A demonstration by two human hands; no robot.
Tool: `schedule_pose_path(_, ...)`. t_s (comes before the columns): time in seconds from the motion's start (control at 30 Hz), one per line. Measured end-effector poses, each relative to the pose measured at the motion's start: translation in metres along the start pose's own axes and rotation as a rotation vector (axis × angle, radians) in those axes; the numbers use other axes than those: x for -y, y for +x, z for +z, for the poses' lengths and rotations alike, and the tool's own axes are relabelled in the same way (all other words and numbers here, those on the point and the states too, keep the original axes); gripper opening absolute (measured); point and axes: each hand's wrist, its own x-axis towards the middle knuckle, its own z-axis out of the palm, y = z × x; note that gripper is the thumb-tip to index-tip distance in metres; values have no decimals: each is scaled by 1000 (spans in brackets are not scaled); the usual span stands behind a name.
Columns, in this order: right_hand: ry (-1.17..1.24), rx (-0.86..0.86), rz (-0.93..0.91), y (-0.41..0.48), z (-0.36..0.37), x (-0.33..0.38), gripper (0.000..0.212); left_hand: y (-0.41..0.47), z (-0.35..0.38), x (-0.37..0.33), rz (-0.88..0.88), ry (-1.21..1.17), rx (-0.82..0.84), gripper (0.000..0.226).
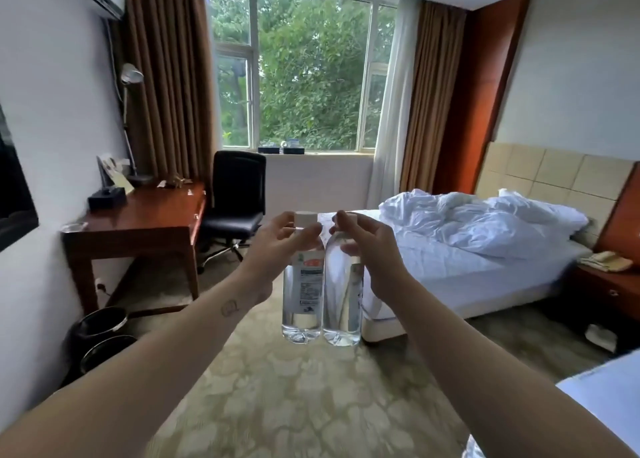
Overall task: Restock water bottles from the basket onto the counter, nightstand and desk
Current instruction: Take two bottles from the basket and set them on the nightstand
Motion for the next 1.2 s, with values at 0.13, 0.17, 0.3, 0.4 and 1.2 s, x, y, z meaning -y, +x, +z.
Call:
schedule_pose_path(0.13,-36,-97,-3,28,-34,-20,12,48,29,25,-21,-29,116,36)
schedule_pose_path(0.17,-51,-120,-3,33,-43,-24,12,57,37,31,-30,-36,140,35)
schedule_pose_path(0.3,-96,-223,22,57,-99,-48,15,103,91,61,-61,-49,230,35)
schedule_pose_path(0.4,-118,-312,44,75,-146,-63,10,133,138,77,-56,-51,298,32)
schedule_pose_path(1.2,-302,-639,39,258,-498,-141,16,397,502,158,42,-138,608,22)
